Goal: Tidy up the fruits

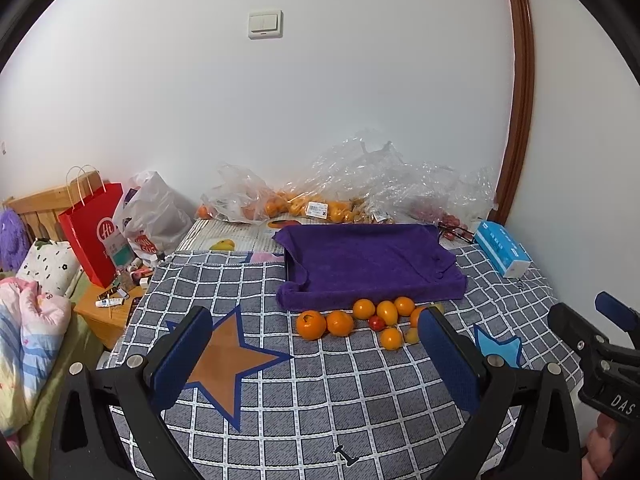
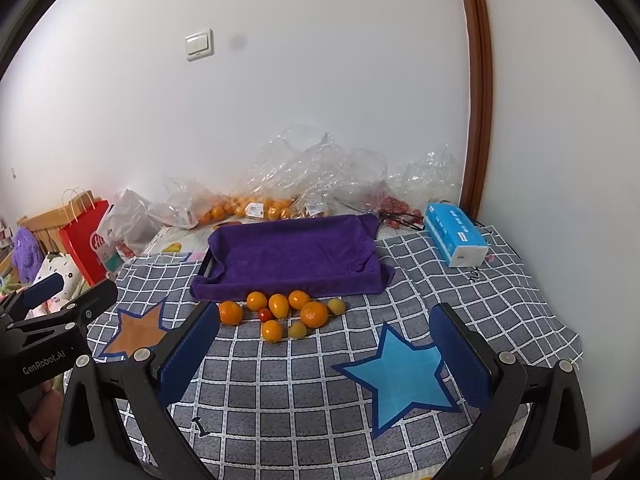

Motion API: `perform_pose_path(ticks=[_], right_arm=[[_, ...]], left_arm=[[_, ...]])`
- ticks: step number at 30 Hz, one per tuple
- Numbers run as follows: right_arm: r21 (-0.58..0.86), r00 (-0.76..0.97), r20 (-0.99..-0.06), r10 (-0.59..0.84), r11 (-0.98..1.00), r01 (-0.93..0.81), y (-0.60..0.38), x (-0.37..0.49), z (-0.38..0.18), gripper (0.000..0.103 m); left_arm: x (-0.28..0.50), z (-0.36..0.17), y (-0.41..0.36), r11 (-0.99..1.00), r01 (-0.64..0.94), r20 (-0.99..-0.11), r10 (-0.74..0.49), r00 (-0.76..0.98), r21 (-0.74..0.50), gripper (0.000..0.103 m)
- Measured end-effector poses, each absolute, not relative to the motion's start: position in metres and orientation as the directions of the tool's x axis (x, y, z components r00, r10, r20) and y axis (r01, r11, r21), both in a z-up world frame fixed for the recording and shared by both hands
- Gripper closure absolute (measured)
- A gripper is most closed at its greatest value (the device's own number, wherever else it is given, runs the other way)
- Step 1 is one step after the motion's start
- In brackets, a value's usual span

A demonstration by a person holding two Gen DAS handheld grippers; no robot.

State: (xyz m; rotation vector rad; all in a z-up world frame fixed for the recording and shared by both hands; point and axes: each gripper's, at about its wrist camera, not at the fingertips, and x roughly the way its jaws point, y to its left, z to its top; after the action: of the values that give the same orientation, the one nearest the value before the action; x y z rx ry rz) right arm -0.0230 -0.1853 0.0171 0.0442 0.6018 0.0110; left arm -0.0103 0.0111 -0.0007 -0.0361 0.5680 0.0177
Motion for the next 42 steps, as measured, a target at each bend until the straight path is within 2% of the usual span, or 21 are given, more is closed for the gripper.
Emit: perform_pose_path(ticks=[42], right_arm=[[0.04, 0.827, -0.561, 0.04, 0.999, -0.021, -0.1777, -0.0279, 0.0197, 0.0]], left_arm=[[-0.0165, 0.001, 0.0183, 0.998, -0.033, -0.526, 0.004, 0.85, -0.046, 0.0]])
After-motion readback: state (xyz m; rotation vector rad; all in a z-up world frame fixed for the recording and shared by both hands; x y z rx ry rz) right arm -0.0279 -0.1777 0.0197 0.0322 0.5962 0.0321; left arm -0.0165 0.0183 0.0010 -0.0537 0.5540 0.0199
